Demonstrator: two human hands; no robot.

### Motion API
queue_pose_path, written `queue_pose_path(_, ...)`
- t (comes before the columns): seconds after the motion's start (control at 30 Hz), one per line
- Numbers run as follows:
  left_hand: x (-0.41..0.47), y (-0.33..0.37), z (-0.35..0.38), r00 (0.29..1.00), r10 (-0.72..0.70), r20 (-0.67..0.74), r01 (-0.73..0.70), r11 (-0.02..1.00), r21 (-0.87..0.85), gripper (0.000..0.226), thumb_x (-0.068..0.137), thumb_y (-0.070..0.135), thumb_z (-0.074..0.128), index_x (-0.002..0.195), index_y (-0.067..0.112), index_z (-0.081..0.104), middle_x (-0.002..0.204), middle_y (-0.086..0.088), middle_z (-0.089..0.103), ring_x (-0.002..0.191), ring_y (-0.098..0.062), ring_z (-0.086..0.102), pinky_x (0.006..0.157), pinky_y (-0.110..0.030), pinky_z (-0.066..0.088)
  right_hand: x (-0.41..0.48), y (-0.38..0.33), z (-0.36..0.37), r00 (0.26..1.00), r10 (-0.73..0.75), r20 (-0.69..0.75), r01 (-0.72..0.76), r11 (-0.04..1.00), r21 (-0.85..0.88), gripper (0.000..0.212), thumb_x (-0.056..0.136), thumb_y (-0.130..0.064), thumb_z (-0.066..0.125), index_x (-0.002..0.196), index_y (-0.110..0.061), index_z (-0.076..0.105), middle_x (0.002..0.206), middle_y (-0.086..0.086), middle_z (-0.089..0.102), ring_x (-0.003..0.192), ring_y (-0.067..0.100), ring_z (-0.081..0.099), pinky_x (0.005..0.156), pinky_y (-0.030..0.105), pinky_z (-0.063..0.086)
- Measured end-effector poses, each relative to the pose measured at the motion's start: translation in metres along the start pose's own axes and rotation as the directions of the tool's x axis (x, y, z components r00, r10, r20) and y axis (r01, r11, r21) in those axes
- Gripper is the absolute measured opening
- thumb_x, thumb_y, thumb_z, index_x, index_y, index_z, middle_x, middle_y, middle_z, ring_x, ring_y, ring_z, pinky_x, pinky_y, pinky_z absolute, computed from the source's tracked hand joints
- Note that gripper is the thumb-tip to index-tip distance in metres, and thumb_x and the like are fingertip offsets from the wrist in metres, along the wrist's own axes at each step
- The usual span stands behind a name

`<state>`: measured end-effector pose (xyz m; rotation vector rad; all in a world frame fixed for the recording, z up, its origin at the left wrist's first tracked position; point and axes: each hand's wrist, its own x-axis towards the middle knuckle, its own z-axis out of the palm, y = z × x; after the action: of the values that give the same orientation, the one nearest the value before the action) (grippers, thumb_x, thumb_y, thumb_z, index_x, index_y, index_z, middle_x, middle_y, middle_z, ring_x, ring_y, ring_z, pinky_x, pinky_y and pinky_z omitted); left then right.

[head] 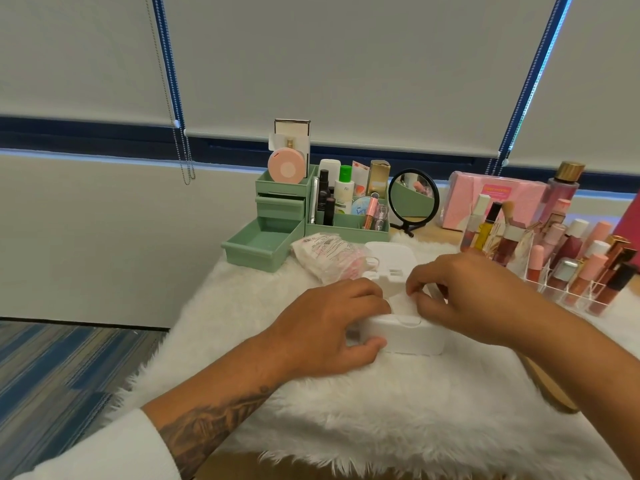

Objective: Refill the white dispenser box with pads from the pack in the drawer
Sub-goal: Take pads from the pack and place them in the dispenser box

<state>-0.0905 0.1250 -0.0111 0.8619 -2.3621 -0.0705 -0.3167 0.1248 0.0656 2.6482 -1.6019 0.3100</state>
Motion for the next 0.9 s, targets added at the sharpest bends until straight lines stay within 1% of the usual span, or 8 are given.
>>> queue_pose_path(0.1, -0.001, 0.0, 0.0, 1.0, -0.005, 0.002, 0.005, 1.0, -0.002, 0.037, 0.089, 0.043, 0.067, 0.121, 0.023, 0.067, 0.121, 0.009, 0.061, 0.107, -0.008, 0.058, 0.079, -0.029, 0.056, -0.003, 0.007, 0.003, 0.99, -0.109, -0.094, 0.107, 0.994, -0.03, 0.028, 0.09, -0.045, 0.051, 0.104, -0.037, 0.074, 0.106, -0.02, 0.069, 0.087, -0.001, 0.057, 0.071, 0.017, 0.049)
queue_pose_path(0.2, 0.0, 0.0, 0.0, 1.0, -0.005, 0.001, 0.005, 1.0, -0.003, 0.037, 0.089, 0.043, 0.067, 0.121, 0.024, 0.067, 0.121, 0.01, 0.061, 0.106, -0.008, 0.058, 0.078, -0.03, 0.057, -0.009, 0.01, 0.005, 0.962, -0.227, -0.149, 0.221, 0.974, -0.055, 0.039, 0.09, -0.057, 0.044, 0.096, -0.035, 0.075, 0.101, -0.02, 0.069, 0.09, 0.001, 0.057, 0.073, 0.03, 0.051)
queue_pose_path(0.27, 0.0, 0.0, 0.001, 1.0, -0.005, 0.001, 0.005, 1.0, -0.002, 0.037, 0.09, 0.044, 0.067, 0.121, 0.024, 0.066, 0.121, 0.011, 0.061, 0.105, -0.008, 0.058, 0.077, -0.031, 0.057, -0.012, 0.011, 0.009, 0.95, -0.293, -0.111, 0.283, 0.954, -0.095, 0.045, 0.091, -0.064, 0.043, 0.094, -0.033, 0.076, 0.098, -0.02, 0.069, 0.09, 0.0, 0.059, 0.081, 0.032, 0.047)
queue_pose_path(0.37, 0.0, 0.0, 0.001, 1.0, -0.003, 0.001, 0.003, 1.0, -0.003, 0.038, 0.089, 0.044, 0.067, 0.121, 0.023, 0.067, 0.121, 0.01, 0.061, 0.105, -0.009, 0.059, 0.076, -0.032, 0.057, -0.014, 0.014, 0.017, 0.956, -0.289, 0.051, 0.293, 0.935, -0.198, 0.067, 0.09, -0.078, 0.028, 0.093, -0.029, 0.074, 0.093, -0.015, 0.07, 0.089, 0.003, 0.061, 0.1, 0.029, 0.037)
queue_pose_path(0.5, 0.0, -0.002, 0.002, 1.0, -0.006, 0.0, 0.006, 1.0, -0.005, 0.038, 0.089, 0.043, 0.067, 0.121, 0.023, 0.067, 0.121, 0.011, 0.061, 0.106, -0.01, 0.06, 0.076, -0.034, 0.056, -0.011, 0.014, 0.021, 0.952, -0.295, 0.087, 0.307, 0.917, -0.253, 0.076, 0.088, -0.082, 0.017, 0.092, -0.029, 0.072, 0.087, -0.013, 0.068, 0.085, 0.006, 0.06, 0.109, 0.027, 0.028)
queue_pose_path(0.6, 0.0, -0.002, 0.003, 1.0, -0.002, -0.002, 0.002, 1.0, -0.001, 0.037, 0.089, 0.042, 0.068, 0.12, 0.023, 0.067, 0.12, 0.011, 0.061, 0.105, -0.01, 0.06, 0.075, -0.034, 0.056, -0.008, 0.012, 0.022, 0.943, -0.317, 0.101, 0.333, 0.901, -0.277, 0.076, 0.088, -0.082, 0.014, 0.095, -0.031, 0.071, 0.086, -0.012, 0.067, 0.084, 0.008, 0.059, 0.107, 0.027, 0.029)
queue_pose_path(0.8, 0.0, -0.002, 0.004, 1.0, -0.005, -0.018, 0.005, 1.0, -0.002, 0.039, 0.089, 0.044, 0.067, 0.122, 0.022, 0.067, 0.124, 0.01, 0.063, 0.111, -0.01, 0.06, 0.082, -0.035, 0.057, -0.007, 0.017, 0.025, 0.935, -0.35, 0.059, 0.353, 0.902, -0.249, 0.071, 0.089, -0.08, 0.02, 0.084, -0.029, 0.069, 0.077, -0.012, 0.061, 0.075, 0.009, 0.055, 0.087, 0.028, 0.041)
queue_pose_path(0.9, 0.0, -0.003, 0.0, 0.988, -0.055, -0.144, 0.054, 0.998, -0.009, 0.041, 0.095, 0.047, 0.058, 0.125, 0.02, 0.067, 0.133, 0.006, 0.062, 0.121, -0.01, 0.056, 0.092, -0.035, 0.056, -0.007, 0.018, 0.027, 0.934, -0.353, 0.052, 0.355, 0.904, -0.239, 0.07, 0.09, -0.08, 0.02, 0.086, -0.029, 0.068, 0.078, -0.012, 0.062, 0.076, 0.009, 0.056, 0.088, 0.029, 0.042)
